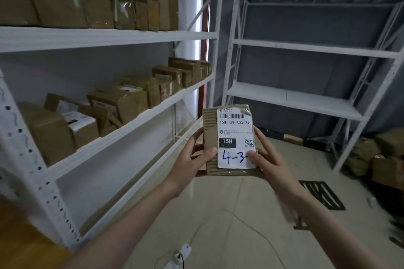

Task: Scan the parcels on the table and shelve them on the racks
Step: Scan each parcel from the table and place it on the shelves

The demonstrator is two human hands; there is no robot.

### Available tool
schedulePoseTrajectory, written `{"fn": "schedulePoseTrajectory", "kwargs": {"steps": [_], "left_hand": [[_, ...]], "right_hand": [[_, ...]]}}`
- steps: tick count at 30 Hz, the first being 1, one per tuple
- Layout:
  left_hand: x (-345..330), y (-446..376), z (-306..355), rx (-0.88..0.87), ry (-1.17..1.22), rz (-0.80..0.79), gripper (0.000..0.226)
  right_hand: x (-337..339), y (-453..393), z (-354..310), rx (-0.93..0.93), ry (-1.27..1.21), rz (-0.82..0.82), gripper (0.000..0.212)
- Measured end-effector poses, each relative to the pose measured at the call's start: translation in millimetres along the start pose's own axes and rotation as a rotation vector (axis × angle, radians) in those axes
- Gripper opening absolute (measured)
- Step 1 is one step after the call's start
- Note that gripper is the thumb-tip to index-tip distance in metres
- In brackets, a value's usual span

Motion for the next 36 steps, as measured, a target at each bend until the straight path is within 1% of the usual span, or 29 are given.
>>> {"fn": "schedulePoseTrajectory", "kwargs": {"steps": [3, 9, 15, 18, 22, 26, 29, 31, 32, 34, 36], "left_hand": [[8.5, -58.8, 2.5, -0.029, 0.003, 0.021, 0.054], [27.6, -173.1, 14.5, -0.082, -0.021, 0.037, 0.043], [37.6, -254.1, 14.5, -0.092, -0.065, 0.071, 0.047], [37.3, -287.7, 15.8, -0.081, -0.043, 0.098, 0.044], [30.6, -340.4, 17.2, -0.061, -0.062, 0.157, 0.042], [18.6, -406.7, 22.0, -0.052, -0.047, 0.241, 0.049], [8.0, -455.4, 31.1, -0.056, 0.005, 0.33, 0.035], [-1.3, -482.0, 36.0, -0.039, 0.066, 0.373, 0.036], [-6.4, -493.9, 39.3, -0.04, 0.078, 0.39, 0.04], [-14.1, -517.0, 47.5, -0.061, 0.078, 0.417, 0.042], [-16.6, -538.6, 55.5, -0.077, 0.056, 0.443, 0.036]], "right_hand": [[-3.6, -61.1, -4.0, 0.027, 0.006, -0.025, 0.066], [-10.0, -179.7, -8.3, 0.097, -0.014, -0.03, 0.063], [-11.1, -266.0, 2.1, 0.115, -0.049, -0.052, 0.059], [-9.7, -306.7, 8.7, 0.109, -0.093, -0.102, 0.061], [-5.0, -368.2, 13.3, 0.095, -0.208, -0.215, 0.059], [9.2, -438.8, 6.5, 0.119, -0.198, -0.37, 0.078], [23.0, -489.8, -12.1, 0.229, -0.109, -0.509, 0.095], [31.8, -520.4, -20.5, 0.272, -0.112, -0.576, 0.105], [35.8, -535.1, -24.2, 0.293, -0.123, -0.593, 0.107], [42.4, -566.0, -31.6, 0.343, -0.156, -0.578, 0.105], [46.6, -593.7, -37.5, 0.376, -0.207, -0.541, 0.099]]}}
Point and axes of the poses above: each hand's wrist, its own y-axis away from the middle knuckle, its own x-axis out of the back of the hand, z = x × y, the point moved 9 cm from there along -y, towards the middle knuckle, and after that the axes turned 7 degrees about z, right-handed, at the moved point
